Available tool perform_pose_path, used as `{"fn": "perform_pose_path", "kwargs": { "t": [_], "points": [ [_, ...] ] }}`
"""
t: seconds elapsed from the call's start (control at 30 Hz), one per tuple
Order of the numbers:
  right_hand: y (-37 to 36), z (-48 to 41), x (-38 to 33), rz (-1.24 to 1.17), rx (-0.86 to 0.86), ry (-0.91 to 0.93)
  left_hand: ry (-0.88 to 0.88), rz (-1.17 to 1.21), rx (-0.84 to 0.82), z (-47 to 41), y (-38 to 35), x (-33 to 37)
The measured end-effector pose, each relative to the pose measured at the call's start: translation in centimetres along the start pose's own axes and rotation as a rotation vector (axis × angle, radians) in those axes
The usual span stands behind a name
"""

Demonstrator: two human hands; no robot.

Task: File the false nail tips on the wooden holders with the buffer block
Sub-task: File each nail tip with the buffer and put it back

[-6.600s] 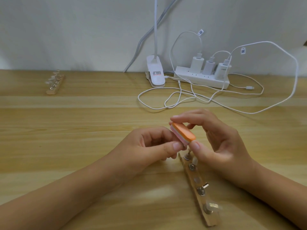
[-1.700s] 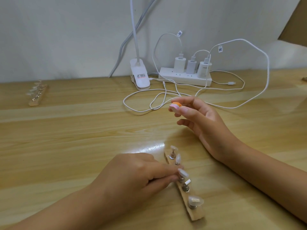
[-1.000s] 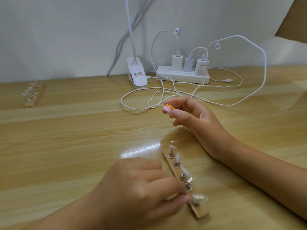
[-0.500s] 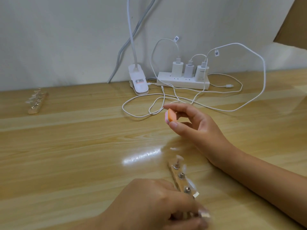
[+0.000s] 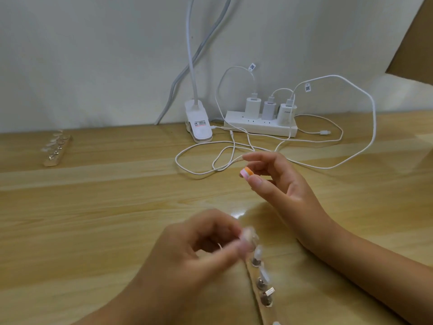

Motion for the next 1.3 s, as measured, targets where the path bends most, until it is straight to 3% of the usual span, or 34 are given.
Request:
{"fn": "perform_pose_path", "kwargs": {
  "t": [0.07,0.2,0.27,0.47,0.6,0.67,0.83,0.93,1.3],
  "points": [
    [-0.2,0.5,-0.7,-0.019,-0.011,0.071,0.103,0.153,0.100,0.3,1.9,-2.4],
    [-1.6,2.2,-2.7,0.273,-0.170,0.384,0.164,0.117,0.023,-0.2,1.4,-2.7],
    [-2.2,2.3,-2.6,0.393,-0.232,0.439,0.160,0.124,-0.002,-0.1,1.6,-2.4],
    [-2.2,2.4,-2.7,0.360,-0.160,0.476,0.140,0.112,0.047,-0.2,1.8,-2.4],
    [-0.9,1.5,-1.9,0.204,-0.062,0.305,0.167,0.177,0.056,-0.2,1.9,-2.5],
    [-0.9,1.4,-1.6,0.169,-0.080,0.245,0.175,0.208,0.059,-0.2,1.8,-2.5],
    [-2.3,2.2,-1.9,0.217,-0.239,0.298,0.170,0.196,0.066,-0.2,1.7,-2.4],
    [-1.9,1.9,-1.7,0.177,-0.215,0.238,0.152,0.199,0.054,-0.2,1.6,-2.2],
    [-2.4,2.4,-2.3,0.269,-0.213,0.386,0.136,0.123,0.039,-0.2,1.7,-2.3]
  ]
}}
Point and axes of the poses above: each hand's wrist, its own z-axis away from the middle knuckle, its own y-axis out of the back of the hand, x = y × z, the point moved 5 cm from there along -z, towards the middle knuckle, and after that the axes turned 4 degrees about z, right-handed, at the moved point
